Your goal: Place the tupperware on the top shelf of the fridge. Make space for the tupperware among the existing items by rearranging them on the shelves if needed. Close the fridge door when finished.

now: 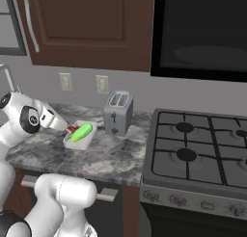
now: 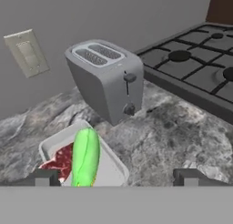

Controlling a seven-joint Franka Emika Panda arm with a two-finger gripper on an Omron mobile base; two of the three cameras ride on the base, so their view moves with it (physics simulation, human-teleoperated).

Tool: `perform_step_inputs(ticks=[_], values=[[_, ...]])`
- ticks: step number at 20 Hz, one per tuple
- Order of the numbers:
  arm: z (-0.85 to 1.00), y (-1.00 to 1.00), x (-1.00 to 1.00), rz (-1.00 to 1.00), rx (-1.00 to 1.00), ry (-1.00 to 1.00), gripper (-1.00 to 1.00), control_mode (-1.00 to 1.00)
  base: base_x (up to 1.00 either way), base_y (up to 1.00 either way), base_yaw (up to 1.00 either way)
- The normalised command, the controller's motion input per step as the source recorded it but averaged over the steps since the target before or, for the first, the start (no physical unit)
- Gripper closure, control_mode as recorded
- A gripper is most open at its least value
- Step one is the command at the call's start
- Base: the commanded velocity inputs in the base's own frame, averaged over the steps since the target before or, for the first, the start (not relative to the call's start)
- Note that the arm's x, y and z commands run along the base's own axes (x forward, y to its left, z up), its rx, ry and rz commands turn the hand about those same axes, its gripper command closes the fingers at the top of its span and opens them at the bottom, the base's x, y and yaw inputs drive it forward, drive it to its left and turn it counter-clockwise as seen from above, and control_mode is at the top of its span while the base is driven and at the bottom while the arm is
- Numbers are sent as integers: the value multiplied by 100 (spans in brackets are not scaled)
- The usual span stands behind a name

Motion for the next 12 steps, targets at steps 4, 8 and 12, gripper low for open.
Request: perform_step_inputs(ticks=[4,8,12], values=[[-91,49,-47,-46,-31,-51,-100,-100,0,0,0],[-86,21,15,-71,-16,-28,-100,-100,0,0,0],[-24,1,17,-21,5,-15,-100,-100,0,0,0]])
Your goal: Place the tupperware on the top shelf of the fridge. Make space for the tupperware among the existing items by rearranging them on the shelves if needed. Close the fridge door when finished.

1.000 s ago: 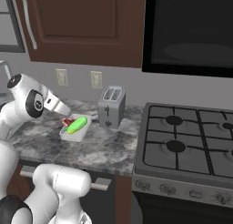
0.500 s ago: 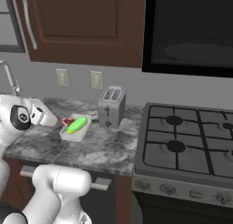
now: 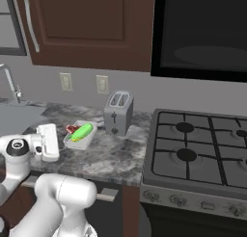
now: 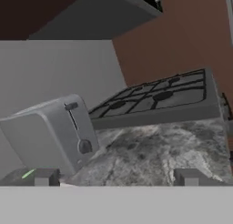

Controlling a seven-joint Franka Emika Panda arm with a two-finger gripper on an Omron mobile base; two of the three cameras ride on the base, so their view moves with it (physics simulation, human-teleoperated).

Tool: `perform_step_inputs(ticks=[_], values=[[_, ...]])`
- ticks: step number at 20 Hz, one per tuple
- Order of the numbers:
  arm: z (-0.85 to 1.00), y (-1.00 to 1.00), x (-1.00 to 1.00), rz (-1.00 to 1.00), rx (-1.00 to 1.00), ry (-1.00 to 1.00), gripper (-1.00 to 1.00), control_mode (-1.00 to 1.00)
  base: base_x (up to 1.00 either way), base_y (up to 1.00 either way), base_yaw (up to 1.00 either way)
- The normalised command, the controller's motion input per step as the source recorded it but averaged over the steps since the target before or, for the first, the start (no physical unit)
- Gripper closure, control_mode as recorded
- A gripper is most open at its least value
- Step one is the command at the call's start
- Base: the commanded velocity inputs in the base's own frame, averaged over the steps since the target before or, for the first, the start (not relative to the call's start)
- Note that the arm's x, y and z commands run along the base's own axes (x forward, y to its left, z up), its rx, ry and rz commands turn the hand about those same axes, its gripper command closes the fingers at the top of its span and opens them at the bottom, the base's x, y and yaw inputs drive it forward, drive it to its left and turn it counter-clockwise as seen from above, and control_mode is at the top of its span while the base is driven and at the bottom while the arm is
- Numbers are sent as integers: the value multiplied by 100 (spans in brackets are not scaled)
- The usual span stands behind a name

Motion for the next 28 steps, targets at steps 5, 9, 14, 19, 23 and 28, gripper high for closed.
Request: perform_step_inputs(ticks=[5,9,14,19,23,28], values=[[73,-40,10,9,30,25,-100,-100,0,0,0],[100,-22,0,12,15,30,-100,-100,0,0,0],[93,-22,-13,14,5,25,-100,-100,0,0,0],[28,-7,-30,26,0,34,-100,-100,0,0,0],[-36,-16,-31,45,5,34,-100,-100,0,0,0],[-57,-19,0,39,9,14,-100,-100,0,0,0]])
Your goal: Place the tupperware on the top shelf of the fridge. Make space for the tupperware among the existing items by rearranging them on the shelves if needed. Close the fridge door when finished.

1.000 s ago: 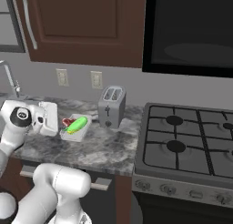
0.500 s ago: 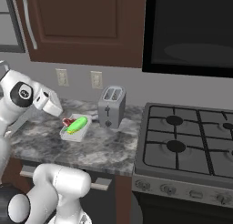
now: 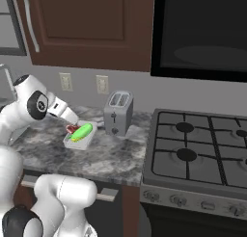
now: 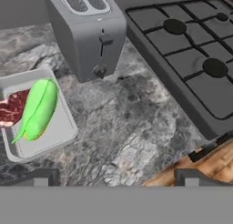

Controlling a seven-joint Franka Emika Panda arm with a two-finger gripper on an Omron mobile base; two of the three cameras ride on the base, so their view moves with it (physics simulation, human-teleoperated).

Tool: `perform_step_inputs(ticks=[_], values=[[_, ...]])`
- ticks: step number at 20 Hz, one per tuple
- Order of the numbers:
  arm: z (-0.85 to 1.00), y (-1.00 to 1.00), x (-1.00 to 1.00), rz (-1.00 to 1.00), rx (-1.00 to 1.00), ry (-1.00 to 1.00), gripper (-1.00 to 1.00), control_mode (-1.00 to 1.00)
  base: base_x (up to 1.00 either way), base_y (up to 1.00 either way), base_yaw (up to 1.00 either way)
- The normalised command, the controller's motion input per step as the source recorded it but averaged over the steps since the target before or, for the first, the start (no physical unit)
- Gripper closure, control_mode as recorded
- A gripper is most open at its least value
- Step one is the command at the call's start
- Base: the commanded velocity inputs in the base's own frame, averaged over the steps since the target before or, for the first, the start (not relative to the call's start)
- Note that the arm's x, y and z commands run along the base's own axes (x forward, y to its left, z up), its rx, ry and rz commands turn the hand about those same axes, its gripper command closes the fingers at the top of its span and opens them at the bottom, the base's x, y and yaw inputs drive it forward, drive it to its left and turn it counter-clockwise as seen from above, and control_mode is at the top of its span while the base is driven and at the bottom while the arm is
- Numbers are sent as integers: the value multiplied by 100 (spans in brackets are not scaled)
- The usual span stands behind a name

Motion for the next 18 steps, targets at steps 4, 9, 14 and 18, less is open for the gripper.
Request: perform_step_inputs(ticks=[4,9,14,18], values=[[-58,-10,13,32,17,5,-100,-100,0,0,0],[-37,-2,17,17,19,9,-100,-100,0,0,0],[-14,-2,23,1,19,17,-100,-100,0,0,0],[-3,-9,38,0,16,22,-100,-100,0,0,0]])
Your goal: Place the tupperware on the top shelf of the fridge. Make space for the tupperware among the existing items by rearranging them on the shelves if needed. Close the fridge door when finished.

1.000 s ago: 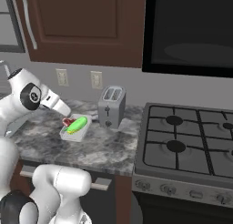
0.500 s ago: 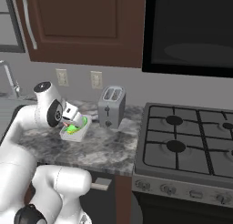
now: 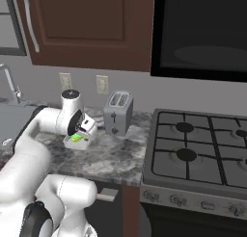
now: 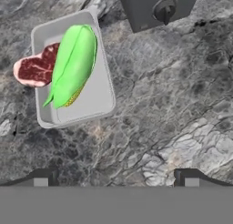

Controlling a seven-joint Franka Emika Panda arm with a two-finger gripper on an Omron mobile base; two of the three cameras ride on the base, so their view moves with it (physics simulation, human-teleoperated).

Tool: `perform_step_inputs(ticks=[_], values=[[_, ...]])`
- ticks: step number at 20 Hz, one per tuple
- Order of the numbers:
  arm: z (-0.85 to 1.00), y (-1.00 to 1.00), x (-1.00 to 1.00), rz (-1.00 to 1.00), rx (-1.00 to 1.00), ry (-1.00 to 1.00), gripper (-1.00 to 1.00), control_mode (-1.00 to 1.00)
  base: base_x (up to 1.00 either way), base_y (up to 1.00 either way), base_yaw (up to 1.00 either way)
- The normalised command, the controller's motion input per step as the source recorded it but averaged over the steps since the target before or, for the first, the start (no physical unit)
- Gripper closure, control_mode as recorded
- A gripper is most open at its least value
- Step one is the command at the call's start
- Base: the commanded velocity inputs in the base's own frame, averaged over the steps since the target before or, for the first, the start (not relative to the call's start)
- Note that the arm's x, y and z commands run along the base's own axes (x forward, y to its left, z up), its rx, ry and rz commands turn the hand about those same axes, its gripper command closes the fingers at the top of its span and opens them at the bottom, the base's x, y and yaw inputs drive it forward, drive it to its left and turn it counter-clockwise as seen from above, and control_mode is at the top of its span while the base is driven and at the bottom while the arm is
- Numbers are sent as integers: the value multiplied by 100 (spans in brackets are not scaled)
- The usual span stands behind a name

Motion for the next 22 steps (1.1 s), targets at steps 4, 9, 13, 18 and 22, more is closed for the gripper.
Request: perform_step_inputs(ticks=[4,9,13,18,22], values=[[0,-8,40,0,6,14,-100,-100,0,0,0],[-11,0,34,0,0,8,-100,-100,0,0,0],[-41,0,31,0,-2,19,-100,-100,0,0,0],[-41,0,26,0,-6,14,-100,-100,0,0,0],[-28,0,23,0,-2,6,-100,-100,0,0,0]])
